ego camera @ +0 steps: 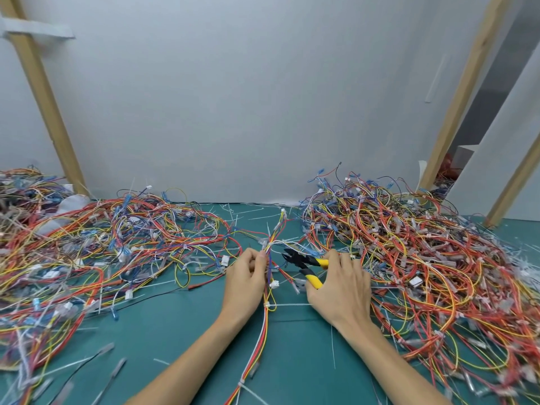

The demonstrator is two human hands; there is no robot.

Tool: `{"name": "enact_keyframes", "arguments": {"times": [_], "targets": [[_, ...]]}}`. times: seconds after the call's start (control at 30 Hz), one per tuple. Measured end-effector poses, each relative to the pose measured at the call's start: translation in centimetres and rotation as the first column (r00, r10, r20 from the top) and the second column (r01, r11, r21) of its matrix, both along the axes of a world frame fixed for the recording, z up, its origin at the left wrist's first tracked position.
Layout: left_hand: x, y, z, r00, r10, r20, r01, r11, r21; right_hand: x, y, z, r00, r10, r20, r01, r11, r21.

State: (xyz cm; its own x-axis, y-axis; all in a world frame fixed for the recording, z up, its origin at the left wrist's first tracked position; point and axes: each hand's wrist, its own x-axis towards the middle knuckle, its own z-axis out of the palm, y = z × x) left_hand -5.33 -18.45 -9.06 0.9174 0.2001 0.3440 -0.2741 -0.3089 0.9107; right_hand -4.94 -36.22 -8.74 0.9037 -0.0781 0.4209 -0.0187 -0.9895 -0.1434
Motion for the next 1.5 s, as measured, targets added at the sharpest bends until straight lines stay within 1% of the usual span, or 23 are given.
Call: {"name": "enact_keyframes", "arguments": {"times": [0.07, 0.13, 0.4, 0.6, 0.73, 0.87, 1.03, 1.1, 1.3, 1.5], "targets": [[-0.3, -0.3, 0.2, 0.999, 0.0, 0.051, -0.003, 0.998, 0.066, 0.0, 0.0, 0.0, 1.0, -0.004, -0.008, 0.004, 1.0, -0.003], [-0.5, -0.5, 0.2, 0.997, -0.013, 0.082, 0.005, 0.996, 0.091, -0.1, 0.0, -0.1, 1.0, -0.006, -0.027, 0.006, 1.0, -0.005], [-0.9, -0.7, 0.4, 0.994, -0.035, 0.108, 0.017, 0.987, 0.16, -0.2, 0.1, 0.1, 1.0, 0.013, -0.024, -0.012, 0.999, 0.048], [-1.1, -0.9, 0.3, 0.991, 0.009, 0.132, -0.047, 0.956, 0.291, -0.4, 0.2, 0.1, 0.999, 0.028, -0.03, -0.027, 0.999, 0.041], [-1.4, -1.1, 0.3, 0.988, -0.002, 0.153, -0.06, 0.916, 0.397, -0.5, 0.1, 0.1, 0.999, 0.039, -0.02, -0.038, 0.996, 0.078], [-1.7, -1.1, 0.5, 0.986, 0.013, 0.166, -0.089, 0.883, 0.461, -0.6, 0.0, 0.1, 0.998, 0.069, -0.016, -0.066, 0.992, 0.111], [-1.7, -1.1, 0.5, 0.987, 0.035, 0.16, -0.102, 0.895, 0.434, -0.7, 0.0, 0.1, 0.994, 0.106, 0.029, -0.109, 0.983, 0.149], [-1.7, -1.1, 0.5, 0.986, 0.028, 0.163, -0.097, 0.896, 0.433, -0.6, 0.0, 0.0, 0.993, 0.108, 0.039, -0.112, 0.984, 0.141], [-1.7, -1.2, 0.4, 0.983, -0.027, 0.18, -0.07, 0.857, 0.511, -0.5, 0.0, 0.0, 0.991, 0.125, 0.038, -0.129, 0.985, 0.114], [-1.6, -1.1, 0.3, 0.98, -0.072, 0.185, -0.037, 0.85, 0.525, -0.5, -0.4, 0.4, 0.993, 0.115, 0.011, -0.115, 0.99, 0.087]]}}
